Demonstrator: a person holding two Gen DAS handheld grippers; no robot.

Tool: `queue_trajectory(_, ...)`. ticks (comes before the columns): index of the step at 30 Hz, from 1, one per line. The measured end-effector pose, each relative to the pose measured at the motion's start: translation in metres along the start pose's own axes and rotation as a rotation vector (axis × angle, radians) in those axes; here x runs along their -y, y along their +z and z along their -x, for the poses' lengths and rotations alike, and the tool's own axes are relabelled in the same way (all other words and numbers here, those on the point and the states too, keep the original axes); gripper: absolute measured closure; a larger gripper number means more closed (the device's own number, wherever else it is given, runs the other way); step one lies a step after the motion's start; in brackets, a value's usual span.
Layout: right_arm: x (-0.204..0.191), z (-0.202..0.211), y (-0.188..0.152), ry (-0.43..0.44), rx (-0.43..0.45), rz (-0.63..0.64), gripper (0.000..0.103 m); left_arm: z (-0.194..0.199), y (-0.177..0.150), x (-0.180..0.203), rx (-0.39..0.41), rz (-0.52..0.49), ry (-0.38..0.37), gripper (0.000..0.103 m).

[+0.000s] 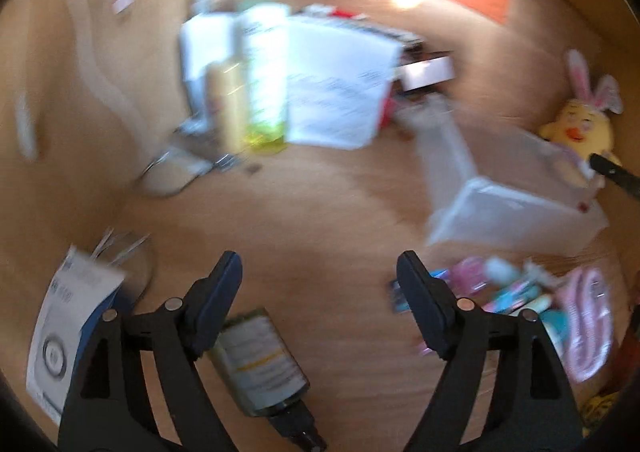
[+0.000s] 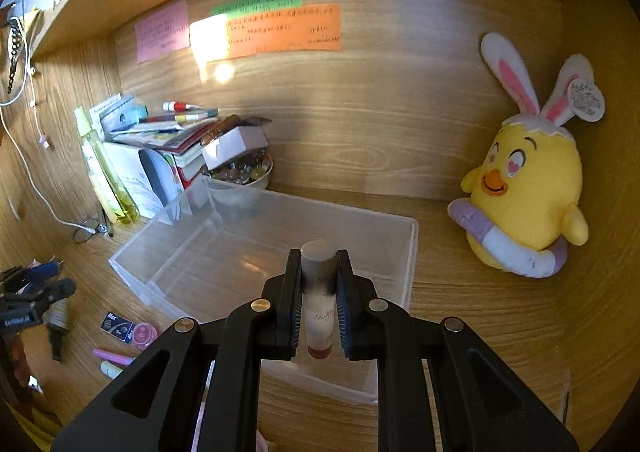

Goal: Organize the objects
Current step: 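Carry the white tube into the clear box with the right tool while the left tool lifts the green bottle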

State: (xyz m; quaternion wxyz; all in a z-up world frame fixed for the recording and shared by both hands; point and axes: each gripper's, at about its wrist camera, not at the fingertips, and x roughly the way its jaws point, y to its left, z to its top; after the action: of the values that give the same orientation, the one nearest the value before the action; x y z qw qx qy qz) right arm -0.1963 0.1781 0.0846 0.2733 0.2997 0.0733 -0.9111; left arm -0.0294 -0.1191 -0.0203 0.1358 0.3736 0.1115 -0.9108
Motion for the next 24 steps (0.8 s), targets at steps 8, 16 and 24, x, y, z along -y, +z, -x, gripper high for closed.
queue_trajectory(8, -0.014, -0.014, -0.004, -0.006, -0.041, 0.026, 0.089, -0.01, -0.033, -0.043, -0.067, 0.11, 0.086, 0.023)
queue_trajectory(16, -0.019, -0.026, -0.005, 0.012, -0.075, 0.024, 0.089, -0.005, -0.044, -0.039, -0.034, 0.092, 0.032, 0.025)
queue_trajectory(24, -0.02, -0.027, -0.007, 0.012, -0.083, 0.026, 0.089, -0.002, -0.027, -0.019, -0.032, 0.054, -0.093, 0.039)
